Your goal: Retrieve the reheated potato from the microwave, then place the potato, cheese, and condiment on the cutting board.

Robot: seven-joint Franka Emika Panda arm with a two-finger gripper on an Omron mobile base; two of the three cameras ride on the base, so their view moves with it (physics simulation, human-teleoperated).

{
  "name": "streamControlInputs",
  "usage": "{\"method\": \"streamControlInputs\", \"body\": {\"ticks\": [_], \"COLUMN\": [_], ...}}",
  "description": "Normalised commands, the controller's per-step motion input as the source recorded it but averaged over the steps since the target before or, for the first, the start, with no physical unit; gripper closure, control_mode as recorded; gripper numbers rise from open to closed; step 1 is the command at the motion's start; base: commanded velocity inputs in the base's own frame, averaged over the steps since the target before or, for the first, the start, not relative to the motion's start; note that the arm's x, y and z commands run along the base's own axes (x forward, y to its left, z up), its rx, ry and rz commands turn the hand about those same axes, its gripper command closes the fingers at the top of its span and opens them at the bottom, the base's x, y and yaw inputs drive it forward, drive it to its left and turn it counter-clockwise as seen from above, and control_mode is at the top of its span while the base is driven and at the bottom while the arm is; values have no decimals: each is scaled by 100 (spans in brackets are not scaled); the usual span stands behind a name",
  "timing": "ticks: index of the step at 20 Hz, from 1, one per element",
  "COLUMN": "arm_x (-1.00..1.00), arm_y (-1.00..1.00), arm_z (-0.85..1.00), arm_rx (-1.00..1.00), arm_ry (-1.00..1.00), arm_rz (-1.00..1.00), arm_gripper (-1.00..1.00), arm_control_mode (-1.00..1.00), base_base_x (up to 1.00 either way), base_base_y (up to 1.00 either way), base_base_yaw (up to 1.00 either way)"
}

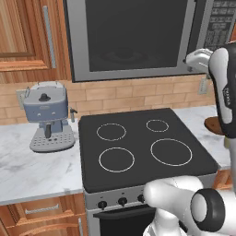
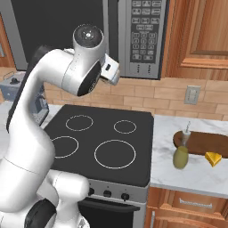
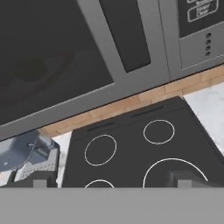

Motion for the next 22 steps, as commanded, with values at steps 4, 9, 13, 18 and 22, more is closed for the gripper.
{"method": "streamControlInputs", "body": {"ticks": [4, 9, 13, 18, 22], "arm_x": [1, 18, 28, 27, 30], "arm_y": [-15, -4, -2, -5, -10], "arm_z": [2, 26, 37, 28, 11], "arm_rx": [0, 0, 0, 0, 0], "arm_ry": [-9, -4, 0, -2, -7], "arm_rz": [28, 11, 4, 3, 1], "arm_gripper": [-100, -100, -100, -100, -100], "arm_control_mode": [-100, -100, -100, -100, -100], "base_base_x": [0, 0, 0, 0, 0], "base_base_y": [0, 0, 0, 0, 0], "base_base_yaw": [0, 0, 0, 0, 0]}}
